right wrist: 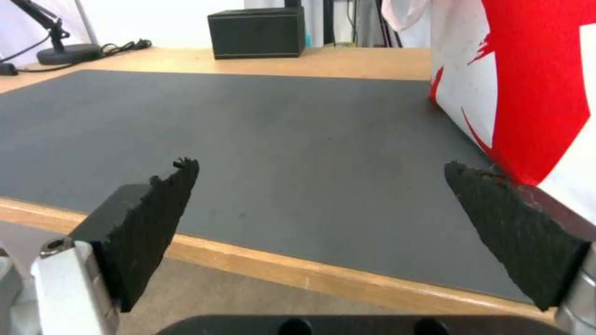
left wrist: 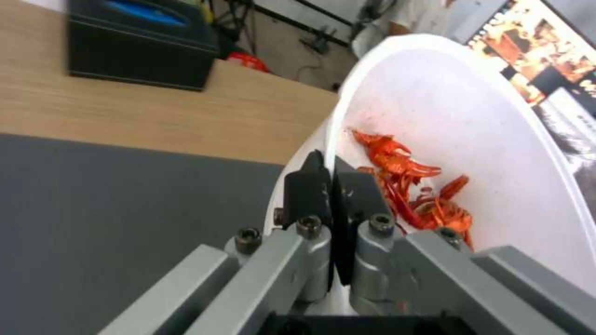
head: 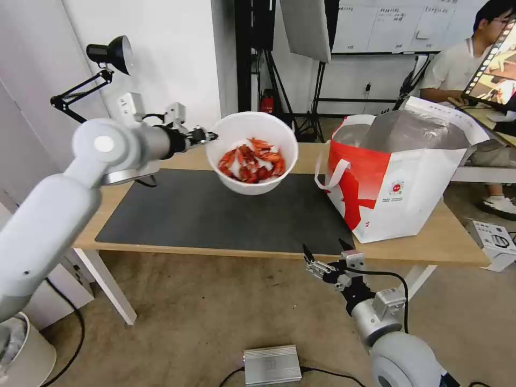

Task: Pick up the trash from the table and place it into the takeout bag.

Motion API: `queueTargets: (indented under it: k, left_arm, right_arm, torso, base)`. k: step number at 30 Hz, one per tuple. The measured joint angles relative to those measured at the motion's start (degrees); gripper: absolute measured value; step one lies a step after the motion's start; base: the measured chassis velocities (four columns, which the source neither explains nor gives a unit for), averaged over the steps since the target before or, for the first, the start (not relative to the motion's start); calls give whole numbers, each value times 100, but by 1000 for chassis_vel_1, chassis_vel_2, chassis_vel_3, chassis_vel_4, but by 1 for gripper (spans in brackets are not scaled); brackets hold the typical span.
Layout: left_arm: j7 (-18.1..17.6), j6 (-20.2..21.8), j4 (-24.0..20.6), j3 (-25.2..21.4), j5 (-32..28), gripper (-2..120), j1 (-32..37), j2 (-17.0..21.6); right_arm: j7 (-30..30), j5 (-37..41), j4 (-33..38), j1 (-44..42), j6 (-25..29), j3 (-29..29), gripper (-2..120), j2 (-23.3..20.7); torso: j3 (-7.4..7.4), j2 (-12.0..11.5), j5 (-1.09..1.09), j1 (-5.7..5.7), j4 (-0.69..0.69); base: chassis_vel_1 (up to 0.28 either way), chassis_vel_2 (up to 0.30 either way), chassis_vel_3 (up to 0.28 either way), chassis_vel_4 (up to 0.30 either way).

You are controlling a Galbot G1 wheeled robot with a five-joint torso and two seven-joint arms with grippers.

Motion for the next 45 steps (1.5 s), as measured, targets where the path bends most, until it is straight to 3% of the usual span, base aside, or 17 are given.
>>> queueTargets:
  k: [7, 21, 34, 39, 45]
  left_arm:
    - [-7, -95, 453, 221, 170, 0, -433, -695]
    - [-29, -312, 879, 236, 291, 0, -910, -1143]
    - [10, -963, 1062, 560, 235, 0, -1304, -1792]
    - [150, -1504, 1450, 748, 255, 0, -1484, -2260]
    - [174, -1574, 1722, 891, 353, 0, -1508, -2500]
  right_arm:
    - [0, 0, 0, 0, 0, 0, 100, 0]
    - [0, 0, 0, 0, 0, 0, 100, 0]
    - [0, 0, 1, 0, 0, 0, 100, 0]
    - [0, 0, 0, 0, 0, 0, 100, 0]
    - [0, 0, 0, 0, 0, 0, 100, 0]
  torso:
    - [0, 0, 0, 0, -1]
    - [-1, 0, 0, 0, 0]
    - [0, 0, 0, 0, 1]
    - [-1, 0, 1, -1, -1]
    - [0, 0, 0, 0, 1]
  base:
    - [0, 0, 0, 0]
    - [0, 0, 0, 0]
    - [0, 0, 0, 0]
    - [0, 0, 0, 0]
    - [0, 0, 0, 0]
